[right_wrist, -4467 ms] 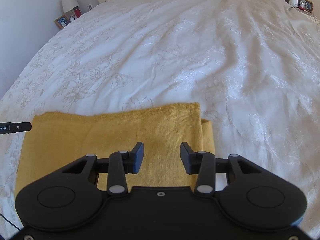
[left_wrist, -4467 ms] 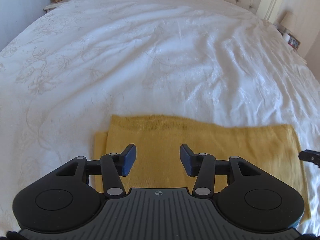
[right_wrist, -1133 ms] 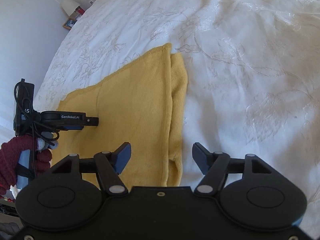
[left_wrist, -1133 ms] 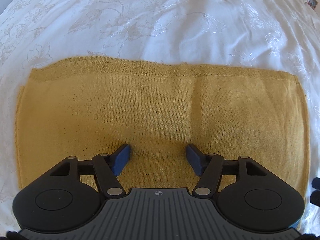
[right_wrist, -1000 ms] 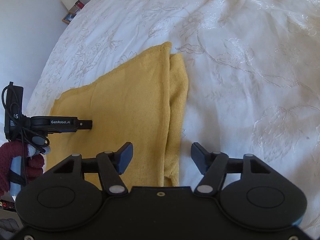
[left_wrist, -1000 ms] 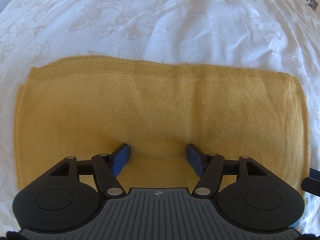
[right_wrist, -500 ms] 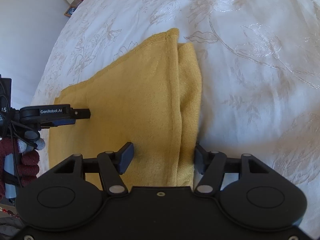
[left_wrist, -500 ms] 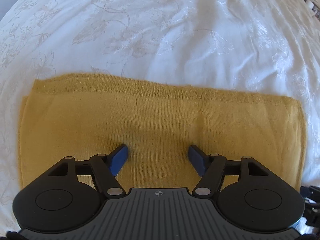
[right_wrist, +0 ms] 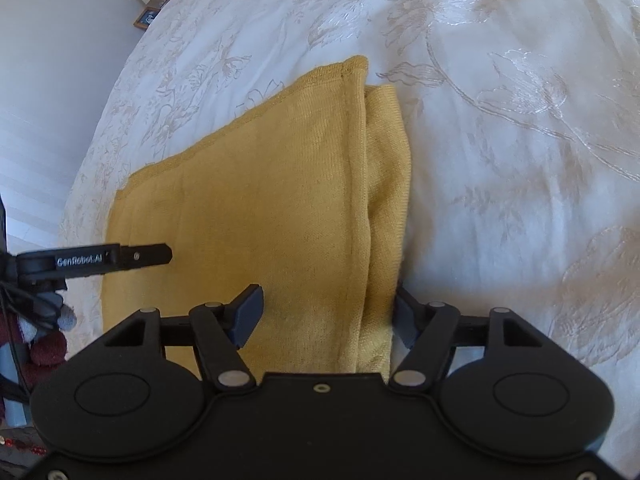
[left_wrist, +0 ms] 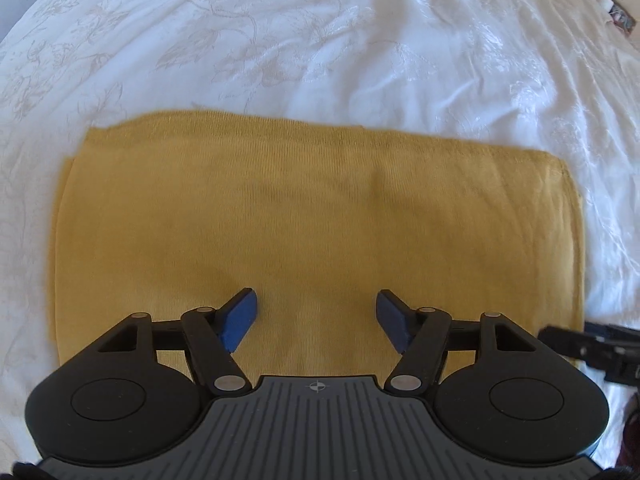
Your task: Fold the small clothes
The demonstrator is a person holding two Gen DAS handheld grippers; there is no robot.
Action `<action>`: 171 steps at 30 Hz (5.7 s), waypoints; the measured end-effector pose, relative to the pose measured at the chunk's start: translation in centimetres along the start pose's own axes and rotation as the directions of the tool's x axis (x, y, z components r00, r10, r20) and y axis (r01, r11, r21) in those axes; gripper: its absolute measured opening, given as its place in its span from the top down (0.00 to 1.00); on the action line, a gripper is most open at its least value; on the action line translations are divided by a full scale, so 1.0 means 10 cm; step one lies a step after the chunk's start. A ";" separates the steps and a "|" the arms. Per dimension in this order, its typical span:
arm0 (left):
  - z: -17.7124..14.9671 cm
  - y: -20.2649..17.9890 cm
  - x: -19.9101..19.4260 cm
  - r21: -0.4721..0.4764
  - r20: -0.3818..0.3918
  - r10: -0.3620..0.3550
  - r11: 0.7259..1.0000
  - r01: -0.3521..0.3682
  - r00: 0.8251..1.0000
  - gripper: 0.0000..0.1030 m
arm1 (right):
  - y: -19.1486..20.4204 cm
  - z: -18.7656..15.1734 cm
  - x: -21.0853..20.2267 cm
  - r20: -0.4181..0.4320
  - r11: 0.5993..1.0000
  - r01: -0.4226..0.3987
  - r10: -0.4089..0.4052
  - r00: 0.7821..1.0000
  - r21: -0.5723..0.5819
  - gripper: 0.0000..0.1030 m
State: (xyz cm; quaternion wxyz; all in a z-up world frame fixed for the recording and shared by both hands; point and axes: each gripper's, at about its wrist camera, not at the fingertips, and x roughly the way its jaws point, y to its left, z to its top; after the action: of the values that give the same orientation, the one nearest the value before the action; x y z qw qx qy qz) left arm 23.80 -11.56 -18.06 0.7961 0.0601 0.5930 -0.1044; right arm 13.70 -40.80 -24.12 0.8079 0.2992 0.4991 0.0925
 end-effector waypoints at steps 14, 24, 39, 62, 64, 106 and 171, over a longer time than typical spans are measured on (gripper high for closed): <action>-0.51 0.48 -0.28 -0.053 -0.001 -0.005 0.999 0.005 1.000 0.37 | 0.41 0.08 -0.15 0.020 0.996 0.090 -0.089 0.996 -0.028 0.75; -0.48 1.24 -0.60 -0.049 0.059 -0.001 0.999 0.004 0.998 0.37 | 1.44 0.18 -0.22 0.079 0.991 0.091 -0.084 0.993 -0.098 0.81; -0.65 2.31 -0.65 -0.068 0.024 -0.033 0.997 0.034 0.999 0.37 | 2.96 -0.06 0.95 0.002 0.986 0.012 -0.012 1.000 -0.169 0.83; -0.47 2.70 -0.57 -0.127 0.030 -0.112 0.985 0.115 0.993 0.37 | 3.40 -0.21 1.29 0.045 0.973 0.080 -0.072 0.996 -0.218 0.84; -0.35 2.66 -0.56 -0.122 0.043 -0.143 0.982 0.147 0.989 0.37 | 3.34 -0.24 1.21 0.064 0.965 0.120 -0.107 0.992 -0.233 0.83; 0.69 1.78 -0.07 -0.040 0.089 -0.404 0.912 0.408 0.911 0.87 | 3.07 -0.55 1.30 -0.009 0.948 0.186 -0.194 0.981 -0.257 0.90; -0.39 1.92 0.27 -0.113 -0.032 -0.449 0.889 0.443 0.893 0.01 | 1.74 0.48 1.45 -0.084 0.996 -0.069 0.063 0.994 -0.060 0.03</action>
State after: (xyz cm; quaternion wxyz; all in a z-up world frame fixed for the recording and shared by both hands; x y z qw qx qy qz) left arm 25.48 7.68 -22.28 0.7355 -0.1158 0.6181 -0.2521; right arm 27.50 -22.18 -23.46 0.7923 0.2861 0.5185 0.1469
